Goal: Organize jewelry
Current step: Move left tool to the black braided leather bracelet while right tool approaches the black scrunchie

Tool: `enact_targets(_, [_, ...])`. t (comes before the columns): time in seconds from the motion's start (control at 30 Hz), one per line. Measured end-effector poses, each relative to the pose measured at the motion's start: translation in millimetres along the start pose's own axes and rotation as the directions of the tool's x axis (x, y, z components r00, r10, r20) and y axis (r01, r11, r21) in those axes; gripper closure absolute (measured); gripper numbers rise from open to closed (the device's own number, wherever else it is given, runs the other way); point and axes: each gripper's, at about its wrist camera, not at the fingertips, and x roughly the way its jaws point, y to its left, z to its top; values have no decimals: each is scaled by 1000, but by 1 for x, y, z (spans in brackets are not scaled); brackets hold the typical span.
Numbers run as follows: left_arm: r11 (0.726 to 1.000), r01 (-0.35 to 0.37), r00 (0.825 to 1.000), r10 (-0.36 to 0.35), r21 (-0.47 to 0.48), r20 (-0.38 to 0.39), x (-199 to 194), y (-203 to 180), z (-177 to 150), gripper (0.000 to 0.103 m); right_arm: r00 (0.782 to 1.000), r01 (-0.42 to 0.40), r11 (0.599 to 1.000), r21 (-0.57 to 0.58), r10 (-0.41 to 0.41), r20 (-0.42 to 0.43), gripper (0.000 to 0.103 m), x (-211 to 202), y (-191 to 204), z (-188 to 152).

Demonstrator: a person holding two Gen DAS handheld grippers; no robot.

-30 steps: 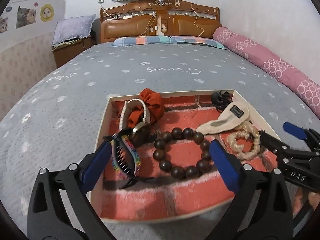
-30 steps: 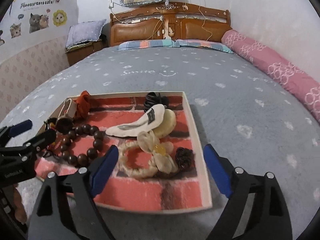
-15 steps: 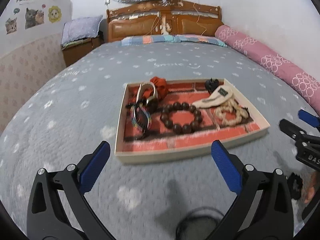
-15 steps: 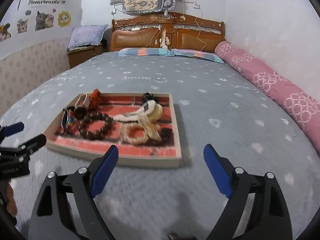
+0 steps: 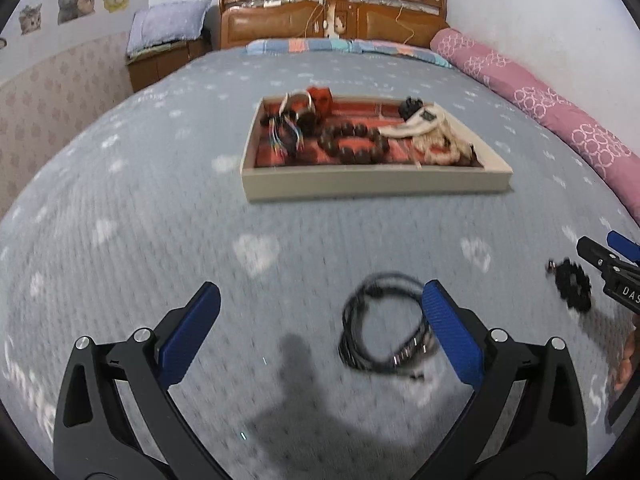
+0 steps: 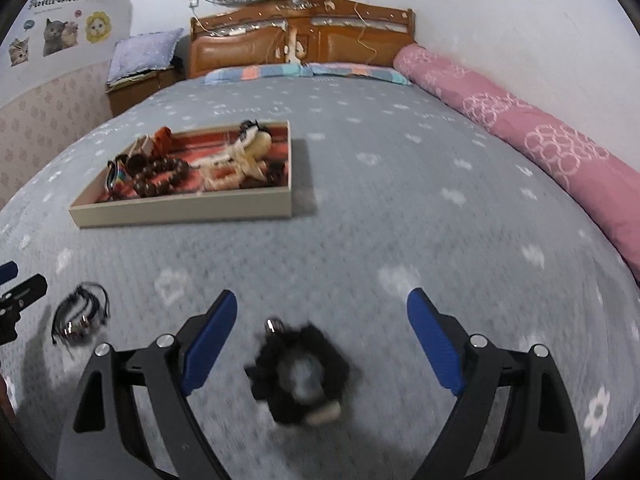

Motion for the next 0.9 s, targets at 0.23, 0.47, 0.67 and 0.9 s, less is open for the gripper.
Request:
enact_targets(0.23, [996,-9,1000,8,87,21,-4,-26,-20,5,998,65,998,-11,-65,-28,18,-4,-7,-17])
enact_targets(0.47, [990,23,998,-30,138,48,-9,-39,-18,6,996,78,997,14,-78,-54,18,3,-17,-18])
enact_targets(0.67, [986,84,996,-84,147,-7,1,-50,-17,20,995,71,997,12,-70,-75,19,9,-19,-19])
enact_targets(0.9, [980,91,995,-83,177,-55,16,-61,-20,32,989,55,998,0,-54,-136,34,26,-18,-21])
